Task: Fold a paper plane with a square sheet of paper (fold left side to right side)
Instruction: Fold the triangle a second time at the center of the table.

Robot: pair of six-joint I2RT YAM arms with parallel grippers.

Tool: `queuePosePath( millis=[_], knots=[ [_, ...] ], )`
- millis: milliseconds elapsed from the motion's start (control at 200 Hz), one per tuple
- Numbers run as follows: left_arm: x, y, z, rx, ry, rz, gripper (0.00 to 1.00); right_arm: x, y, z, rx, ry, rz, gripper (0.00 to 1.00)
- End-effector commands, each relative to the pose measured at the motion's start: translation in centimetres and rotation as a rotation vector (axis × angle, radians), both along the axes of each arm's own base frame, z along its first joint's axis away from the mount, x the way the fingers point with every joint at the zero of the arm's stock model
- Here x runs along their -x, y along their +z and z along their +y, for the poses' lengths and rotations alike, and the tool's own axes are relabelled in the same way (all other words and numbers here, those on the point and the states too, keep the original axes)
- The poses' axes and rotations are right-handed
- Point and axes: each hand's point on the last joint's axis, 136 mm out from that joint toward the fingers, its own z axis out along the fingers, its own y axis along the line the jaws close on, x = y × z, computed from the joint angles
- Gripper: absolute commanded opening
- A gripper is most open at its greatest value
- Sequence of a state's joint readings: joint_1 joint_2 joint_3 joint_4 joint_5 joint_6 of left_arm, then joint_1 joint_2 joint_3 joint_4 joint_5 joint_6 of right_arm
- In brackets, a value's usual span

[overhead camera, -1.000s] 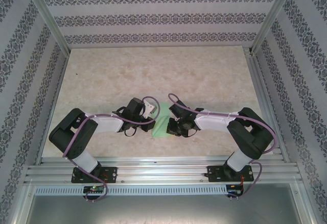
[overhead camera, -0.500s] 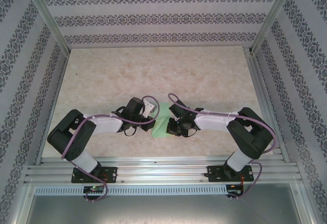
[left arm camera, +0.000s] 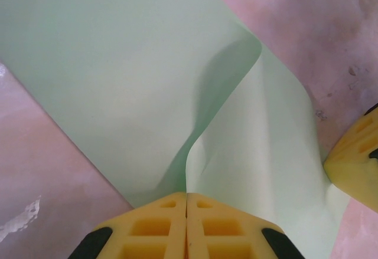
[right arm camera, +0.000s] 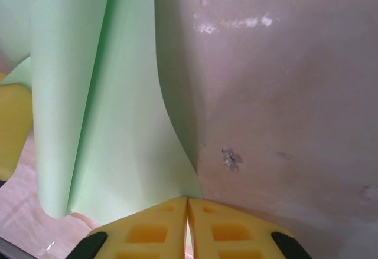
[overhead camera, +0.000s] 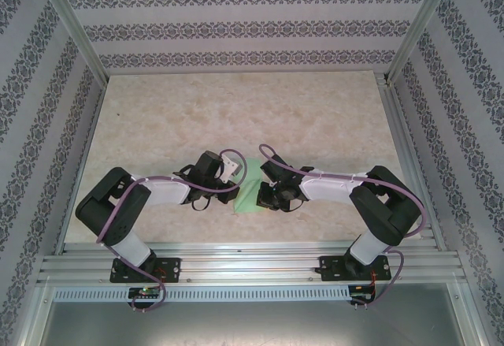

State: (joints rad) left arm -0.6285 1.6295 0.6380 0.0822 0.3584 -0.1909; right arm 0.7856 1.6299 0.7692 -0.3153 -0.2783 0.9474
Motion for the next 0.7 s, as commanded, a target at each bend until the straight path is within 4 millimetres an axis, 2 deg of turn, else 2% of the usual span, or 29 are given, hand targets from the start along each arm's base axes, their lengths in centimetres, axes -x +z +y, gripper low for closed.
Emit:
queuePosePath(
  millis=[0, 525, 585, 694],
  knots=[
    [-1.1, 0.5, -0.5, 0.018, -0.01, -0.035, 0.07, 2.1, -2.5, -1.4, 0.095, 0.031, 0.068, 0.12],
    [-1.1, -0.3, -0.3, -0.009, -0.008, -0.023, 0.07, 1.8, -1.8, -1.1, 0.082, 0.04, 0.046, 0.12],
    [-1.0, -0.5, -0.1, -0.015, -0.007, -0.018, 0.06, 1.5, -1.2, -0.9, 0.07, 0.039, 0.027, 0.13],
    [-0.9, -0.6, 0.0, -0.021, -0.005, -0.016, 0.06, 0.3, 1.3, -0.2, 0.028, 0.038, -0.04, 0.16]
  ],
)
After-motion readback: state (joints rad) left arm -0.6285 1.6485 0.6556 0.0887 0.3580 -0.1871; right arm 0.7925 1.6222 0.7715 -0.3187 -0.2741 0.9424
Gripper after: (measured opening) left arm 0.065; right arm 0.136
